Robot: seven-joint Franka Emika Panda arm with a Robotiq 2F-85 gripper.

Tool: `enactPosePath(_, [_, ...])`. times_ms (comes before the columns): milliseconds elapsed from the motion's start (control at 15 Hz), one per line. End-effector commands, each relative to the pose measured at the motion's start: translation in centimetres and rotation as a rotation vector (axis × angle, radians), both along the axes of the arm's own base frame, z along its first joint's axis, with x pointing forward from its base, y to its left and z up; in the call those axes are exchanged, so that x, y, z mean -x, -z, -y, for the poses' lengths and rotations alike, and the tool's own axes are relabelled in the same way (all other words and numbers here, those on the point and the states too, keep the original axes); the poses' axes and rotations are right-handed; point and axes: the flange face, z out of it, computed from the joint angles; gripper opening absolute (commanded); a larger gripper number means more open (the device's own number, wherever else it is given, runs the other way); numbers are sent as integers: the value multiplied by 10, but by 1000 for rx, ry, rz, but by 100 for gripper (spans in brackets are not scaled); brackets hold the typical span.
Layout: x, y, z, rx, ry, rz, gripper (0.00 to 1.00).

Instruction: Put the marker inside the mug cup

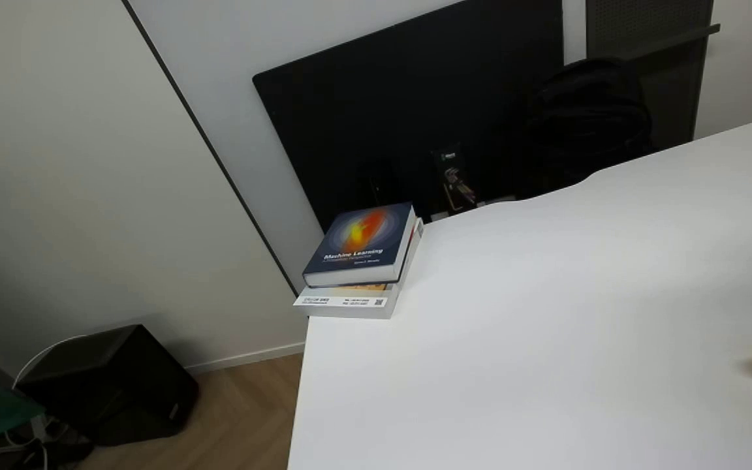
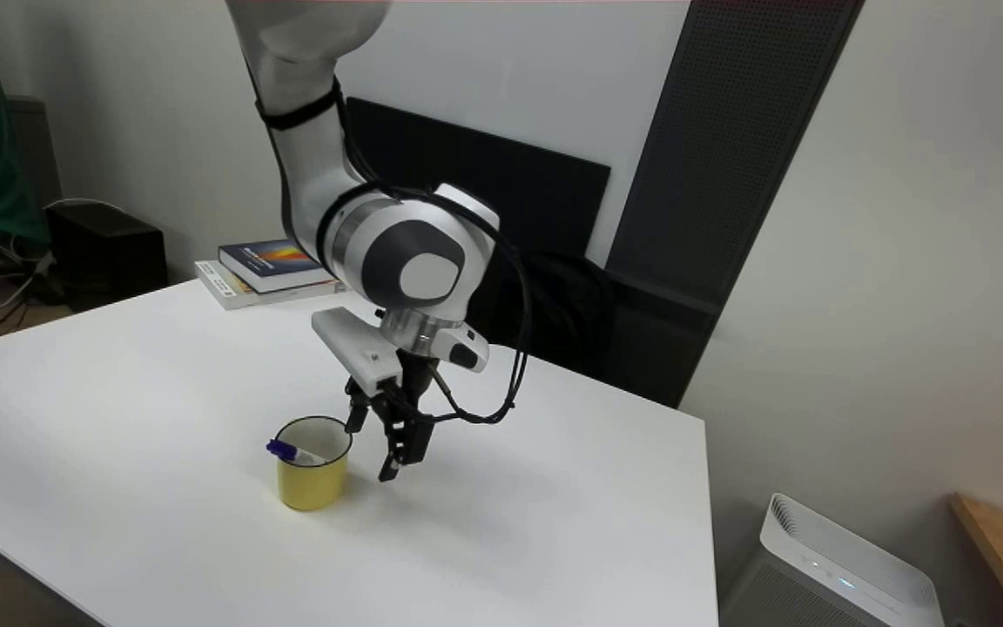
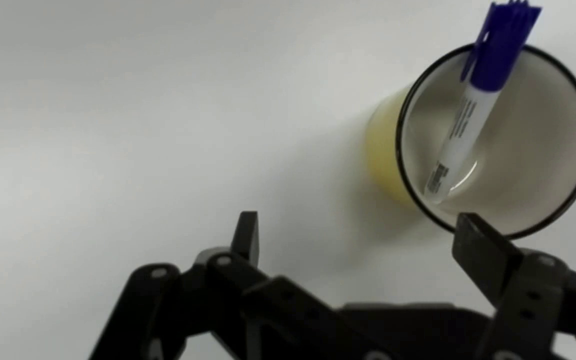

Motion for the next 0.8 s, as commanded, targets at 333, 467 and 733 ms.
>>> enactPosePath(333, [24, -5, 16, 66, -328, 228, 100])
enactPosePath(467, [16, 4, 15, 67, -295, 212, 100])
enactPosePath(733, [17, 6, 15, 65, -302, 209, 100])
